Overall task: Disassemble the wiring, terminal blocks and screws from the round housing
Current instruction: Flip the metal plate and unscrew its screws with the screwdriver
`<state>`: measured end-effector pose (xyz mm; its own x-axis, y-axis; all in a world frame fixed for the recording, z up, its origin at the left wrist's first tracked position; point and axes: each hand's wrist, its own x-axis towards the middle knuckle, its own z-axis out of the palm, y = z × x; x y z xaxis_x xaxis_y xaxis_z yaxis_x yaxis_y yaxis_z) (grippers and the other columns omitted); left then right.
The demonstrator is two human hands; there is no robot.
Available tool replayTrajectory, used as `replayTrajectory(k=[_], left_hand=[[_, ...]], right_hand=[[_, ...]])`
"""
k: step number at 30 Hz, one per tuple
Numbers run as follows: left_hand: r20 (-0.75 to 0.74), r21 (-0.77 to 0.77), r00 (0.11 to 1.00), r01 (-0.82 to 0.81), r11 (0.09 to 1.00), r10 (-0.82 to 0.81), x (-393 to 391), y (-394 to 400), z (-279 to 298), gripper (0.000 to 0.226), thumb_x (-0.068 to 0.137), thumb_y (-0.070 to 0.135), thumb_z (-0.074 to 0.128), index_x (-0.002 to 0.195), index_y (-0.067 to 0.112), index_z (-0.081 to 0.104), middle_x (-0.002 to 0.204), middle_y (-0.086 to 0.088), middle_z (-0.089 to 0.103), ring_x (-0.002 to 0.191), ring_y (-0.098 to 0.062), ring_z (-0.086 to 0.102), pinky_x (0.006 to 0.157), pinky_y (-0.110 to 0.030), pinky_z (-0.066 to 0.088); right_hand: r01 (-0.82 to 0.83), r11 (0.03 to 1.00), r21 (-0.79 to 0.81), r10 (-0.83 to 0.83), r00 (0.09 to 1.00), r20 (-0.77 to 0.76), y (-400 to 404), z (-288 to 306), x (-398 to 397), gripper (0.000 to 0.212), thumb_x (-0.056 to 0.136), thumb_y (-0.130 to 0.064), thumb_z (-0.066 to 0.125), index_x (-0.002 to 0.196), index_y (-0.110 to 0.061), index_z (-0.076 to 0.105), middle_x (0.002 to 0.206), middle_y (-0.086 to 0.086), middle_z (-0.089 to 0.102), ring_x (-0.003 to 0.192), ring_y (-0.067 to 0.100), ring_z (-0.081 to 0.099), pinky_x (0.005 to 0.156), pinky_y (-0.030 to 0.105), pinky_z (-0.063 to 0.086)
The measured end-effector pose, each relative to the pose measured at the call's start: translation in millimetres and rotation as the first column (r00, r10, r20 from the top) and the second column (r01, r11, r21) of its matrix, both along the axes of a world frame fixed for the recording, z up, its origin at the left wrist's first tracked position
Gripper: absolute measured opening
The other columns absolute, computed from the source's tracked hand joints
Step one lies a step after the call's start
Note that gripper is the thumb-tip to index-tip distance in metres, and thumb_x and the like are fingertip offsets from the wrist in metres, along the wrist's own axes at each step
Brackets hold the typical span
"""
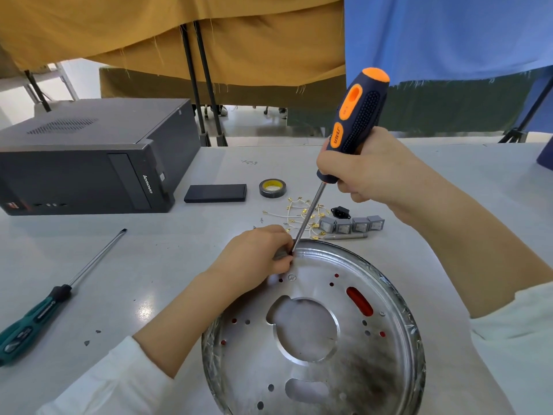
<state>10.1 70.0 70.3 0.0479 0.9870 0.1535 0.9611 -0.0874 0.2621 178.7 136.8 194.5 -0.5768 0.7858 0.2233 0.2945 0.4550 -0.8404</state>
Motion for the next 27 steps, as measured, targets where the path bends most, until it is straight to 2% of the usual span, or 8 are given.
replayTrajectory(k=[3,5,9,13,18,21,23,27], left_hand=[[0.056,0.007,0.998,0.015,1.0,-0.015,-3.0,1.0,2.1,0.016,0.091,0.029,0.06,0.099,0.016,0.063,0.101,0.002,0.062,0.094,-0.019,0.057,0.082,-0.032,0.045],[0.191,0.02,0.982,-0.001,1.0,-0.002,-7.7,-0.5,2.8,0.014,0.091,0.028,0.063,0.097,0.016,0.066,0.097,0.004,0.064,0.09,-0.014,0.058,0.082,-0.028,0.046],[0.51,0.066,0.858,-0.102,0.993,0.055,-16.1,-5.2,4.4,0.003,0.086,0.023,0.07,0.086,0.021,0.071,0.084,0.012,0.071,0.08,0.002,0.063,0.075,-0.006,0.045],[0.687,0.095,0.717,-0.243,0.965,0.113,-30.1,-8.1,2.9,0.016,0.087,0.013,0.067,0.079,0.027,0.068,0.074,0.013,0.073,0.075,0.001,0.067,0.069,-0.002,0.042],[0.743,0.127,0.655,-0.339,0.932,0.137,-45.2,-14.1,-6.1,0.021,0.088,0.011,0.066,0.08,0.029,0.07,0.072,0.014,0.073,0.071,0.001,0.065,0.07,-0.003,0.044],[0.664,0.074,0.709,-0.378,0.923,0.237,-56.9,-10.3,-15.8,0.02,0.086,0.014,0.069,0.08,0.033,0.071,0.077,0.015,0.071,0.071,0.006,0.063,0.068,0.0,0.041],[0.582,0.006,0.755,-0.376,0.927,0.303,-63.4,-5.2,-26.2,0.016,0.087,0.014,0.069,0.085,0.03,0.072,0.081,0.016,0.069,0.073,0.008,0.062,0.065,0.003,0.038],[0.405,-0.007,0.84,-0.392,0.92,0.361,-69.0,8.4,-41.7,0.005,0.084,0.02,0.071,0.083,0.023,0.069,0.077,0.013,0.067,0.074,-0.003,0.061,0.063,-0.004,0.04]], right_hand=[[0.037,0.998,0.059,-0.033,0.997,-0.064,-0.4,-1.0,2.4,0.01,0.076,-0.017,0.058,0.069,-0.015,0.051,0.057,0.0,0.046,0.044,0.011,0.033,0.04,0.017,0.029],[0.06,0.997,0.05,-0.053,0.989,-0.14,-0.4,-0.3,4.7,0.012,0.076,-0.017,0.057,0.068,-0.016,0.048,0.051,-0.007,0.047,0.04,0.009,0.032,0.039,0.016,0.029],[0.094,0.995,-0.037,-0.101,0.951,-0.293,-0.7,2.8,9.7,0.018,0.081,-0.014,0.055,0.072,-0.017,0.039,0.051,-0.008,0.042,0.043,0.014,0.023,0.04,0.017,0.022],[0.082,0.993,-0.085,-0.109,0.912,-0.395,-6.4,-1.0,8.7,0.028,0.09,-0.012,0.054,0.07,-0.017,0.035,0.047,-0.013,0.041,0.041,0.013,0.021,0.04,0.017,0.02],[0.053,0.997,-0.053,-0.072,0.888,-0.454,-10.3,-4.9,6.2,0.012,0.09,-0.008,0.053,0.083,-0.009,0.043,0.056,-0.002,0.043,0.047,0.018,0.024,0.041,0.023,0.022],[0.05,0.999,-0.013,-0.051,0.884,-0.466,-9.6,-13.4,6.1,0.008,0.089,-0.011,0.056,0.083,-0.007,0.053,0.058,0.001,0.05,0.044,0.018,0.035,0.04,0.024,0.031],[-0.001,0.999,0.036,0.017,0.895,-0.445,-8.6,-28.6,7.9,0.002,0.087,-0.019,0.062,0.086,-0.021,0.063,0.061,0.002,0.059,0.046,0.019,0.051,0.044,0.023,0.042],[-0.249,0.967,0.052,0.246,0.865,-0.437,-7.9,-73.9,13.2,0.028,0.082,-0.018,0.072,0.109,-0.021,0.068,0.094,-0.007,0.071,0.077,0.015,0.069,0.063,0.021,0.054]])
